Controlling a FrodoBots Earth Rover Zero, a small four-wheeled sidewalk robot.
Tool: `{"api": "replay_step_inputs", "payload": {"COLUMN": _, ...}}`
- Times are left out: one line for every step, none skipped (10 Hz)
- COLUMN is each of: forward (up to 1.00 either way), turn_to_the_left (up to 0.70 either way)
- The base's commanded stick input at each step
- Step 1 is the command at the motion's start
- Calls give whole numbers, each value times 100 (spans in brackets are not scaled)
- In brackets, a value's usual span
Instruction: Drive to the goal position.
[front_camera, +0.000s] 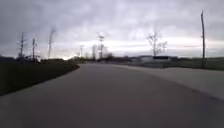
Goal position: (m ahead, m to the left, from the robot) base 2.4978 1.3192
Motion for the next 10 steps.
{"api": "replay_step_inputs", "payload": {"forward": 100, "turn_to_the_left": 0}}
{"api": "replay_step_inputs", "payload": {"forward": 100, "turn_to_the_left": 0}}
{"api": "replay_step_inputs", "payload": {"forward": 100, "turn_to_the_left": 0}}
{"api": "replay_step_inputs", "payload": {"forward": 100, "turn_to_the_left": 0}}
{"api": "replay_step_inputs", "payload": {"forward": 100, "turn_to_the_left": 0}}
{"api": "replay_step_inputs", "payload": {"forward": 100, "turn_to_the_left": 0}}
{"api": "replay_step_inputs", "payload": {"forward": 100, "turn_to_the_left": 0}}
{"api": "replay_step_inputs", "payload": {"forward": 100, "turn_to_the_left": 0}}
{"api": "replay_step_inputs", "payload": {"forward": 100, "turn_to_the_left": 0}}
{"api": "replay_step_inputs", "payload": {"forward": 100, "turn_to_the_left": 16}}
